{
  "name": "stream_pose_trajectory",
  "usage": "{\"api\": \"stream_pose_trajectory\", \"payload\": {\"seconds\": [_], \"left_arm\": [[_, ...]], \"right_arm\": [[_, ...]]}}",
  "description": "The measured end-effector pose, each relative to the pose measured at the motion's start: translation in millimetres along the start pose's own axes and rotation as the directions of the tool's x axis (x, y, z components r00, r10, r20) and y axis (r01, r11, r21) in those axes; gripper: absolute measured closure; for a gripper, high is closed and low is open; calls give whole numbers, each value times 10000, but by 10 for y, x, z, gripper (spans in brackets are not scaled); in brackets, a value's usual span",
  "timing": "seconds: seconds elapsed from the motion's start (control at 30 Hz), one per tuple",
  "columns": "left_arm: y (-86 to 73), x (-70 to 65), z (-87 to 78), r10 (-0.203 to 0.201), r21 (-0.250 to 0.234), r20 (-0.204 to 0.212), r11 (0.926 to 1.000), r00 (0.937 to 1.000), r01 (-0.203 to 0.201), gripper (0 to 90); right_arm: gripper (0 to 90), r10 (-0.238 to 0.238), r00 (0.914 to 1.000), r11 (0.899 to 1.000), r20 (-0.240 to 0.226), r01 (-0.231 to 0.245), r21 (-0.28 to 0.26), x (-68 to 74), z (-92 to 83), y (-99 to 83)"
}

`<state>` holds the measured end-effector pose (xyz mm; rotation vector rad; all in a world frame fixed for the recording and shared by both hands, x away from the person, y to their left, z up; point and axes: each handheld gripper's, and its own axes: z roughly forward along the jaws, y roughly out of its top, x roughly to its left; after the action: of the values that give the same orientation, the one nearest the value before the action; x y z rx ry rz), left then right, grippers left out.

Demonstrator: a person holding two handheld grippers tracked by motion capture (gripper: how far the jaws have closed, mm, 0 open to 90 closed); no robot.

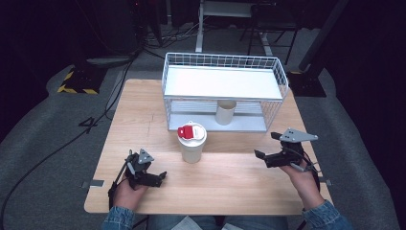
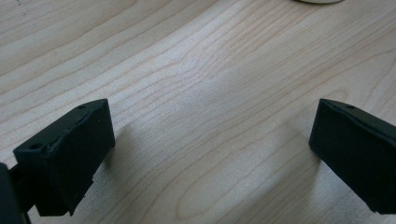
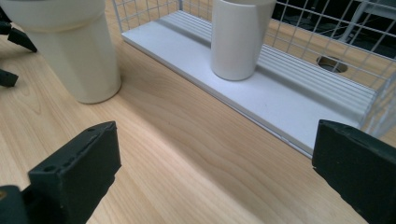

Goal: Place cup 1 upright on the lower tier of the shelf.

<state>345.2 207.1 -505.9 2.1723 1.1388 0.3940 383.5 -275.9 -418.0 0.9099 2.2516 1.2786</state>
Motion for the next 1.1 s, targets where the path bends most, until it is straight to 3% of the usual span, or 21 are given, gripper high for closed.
{"api": "stream_pose_trajectory", "payload": {"seconds": [0.4,0.57,0.93,1.07,1.1], "left_arm": [[19,8,13,88,15,-34,10000,10000,-88,3],[26,12,20,93,29,12,10000,10000,-93,3],[30,15,21,108,41,19,9999,9999,-108,3],[27,5,21,33,17,-18,10000,10000,-33,7],[27,5,21,32,16,-18,10000,10000,-32,7]], "right_arm": [[25,239,9997,9990,98,-243,382,48,-212,-349],[42,19,9998,9976,218,-34,696,76,-214,-431],[45,470,9984,9946,327,-498,908,110,-147,-687],[45,611,9973,9903,420,-658,1222,81,-100,-809],[45,442,9973,9884,581,-521,1428,67,-83,-844]]}}
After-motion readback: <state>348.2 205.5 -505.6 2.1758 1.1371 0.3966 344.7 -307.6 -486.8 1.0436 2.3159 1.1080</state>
